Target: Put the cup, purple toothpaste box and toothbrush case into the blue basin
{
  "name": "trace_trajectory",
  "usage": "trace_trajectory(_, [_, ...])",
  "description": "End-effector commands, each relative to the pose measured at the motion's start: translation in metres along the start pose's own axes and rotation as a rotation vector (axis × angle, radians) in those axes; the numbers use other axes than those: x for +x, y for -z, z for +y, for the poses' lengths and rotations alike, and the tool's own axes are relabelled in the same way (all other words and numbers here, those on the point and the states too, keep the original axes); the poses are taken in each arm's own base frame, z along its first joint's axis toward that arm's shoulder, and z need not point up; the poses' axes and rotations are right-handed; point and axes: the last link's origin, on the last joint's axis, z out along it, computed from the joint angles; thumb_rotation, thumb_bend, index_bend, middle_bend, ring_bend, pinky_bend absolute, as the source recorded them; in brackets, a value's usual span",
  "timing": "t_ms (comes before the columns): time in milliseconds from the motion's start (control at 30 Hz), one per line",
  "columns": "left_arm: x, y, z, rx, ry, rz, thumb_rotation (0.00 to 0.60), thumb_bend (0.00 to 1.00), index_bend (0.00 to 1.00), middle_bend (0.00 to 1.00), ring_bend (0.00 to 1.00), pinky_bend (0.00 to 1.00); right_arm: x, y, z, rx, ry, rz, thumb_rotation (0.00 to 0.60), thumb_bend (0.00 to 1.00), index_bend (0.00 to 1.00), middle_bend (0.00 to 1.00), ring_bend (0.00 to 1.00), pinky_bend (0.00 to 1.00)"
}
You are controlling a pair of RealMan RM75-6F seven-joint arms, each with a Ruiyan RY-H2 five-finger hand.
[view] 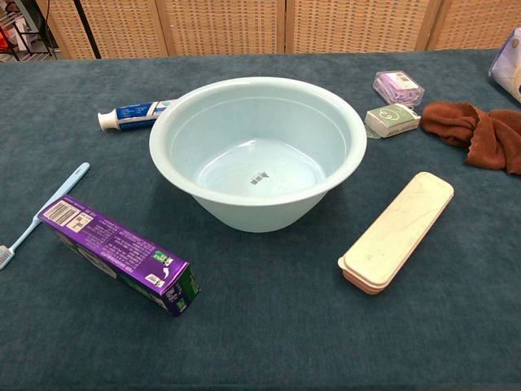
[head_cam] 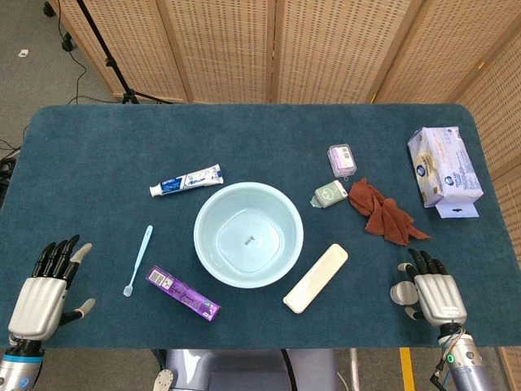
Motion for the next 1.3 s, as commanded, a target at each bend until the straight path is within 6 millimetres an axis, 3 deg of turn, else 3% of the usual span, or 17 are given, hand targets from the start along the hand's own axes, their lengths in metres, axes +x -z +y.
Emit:
trace_trajectory(33, [-0.0001, 0.0001, 0.0002, -0.001, -0.001, 0.000, 0.600, 0.15, 0.00, 0.00, 0.00, 0.00, -0.0002, -0.0020, 0.0017, -0.005, 0.000, -0.003, 0.600, 0.16, 0.27, 0.07, 0.00, 0.15])
trace_trajectory(333, [0.0002, 0.0000, -0.0002, 0.000, 0.002, 0.003, 0.600, 0.15, 0.00, 0.00, 0.00, 0.00, -0.0015, -0.0020, 0.0033, -0.011, 0.006, -0.002, 0.600, 0.16, 0.32, 0.12, 0.05, 0.23])
trace_trajectory(1067, [0.0005, -0.0010, -0.0014, 0.006, 0.011, 0.006, 0.600, 0.15, 0.00, 0.00, 0.00, 0.00, -0.0087, 0.0003, 0.0038, -0.025, 0.008, 0.000, 0.600, 0.17, 0.46, 0.22, 0.17, 0.33])
trace_trajectory(1300, [0.0004, -0.0014, -0.0018, 0.006, 0.013, 0.006, 0.600, 0.15, 0.00, 0.00, 0.00, 0.00, -0.0087, -0.0003, 0.0041, -0.030, 0.019, 0.014, 0.600, 0.20, 0.56, 0.29, 0.26, 0.42])
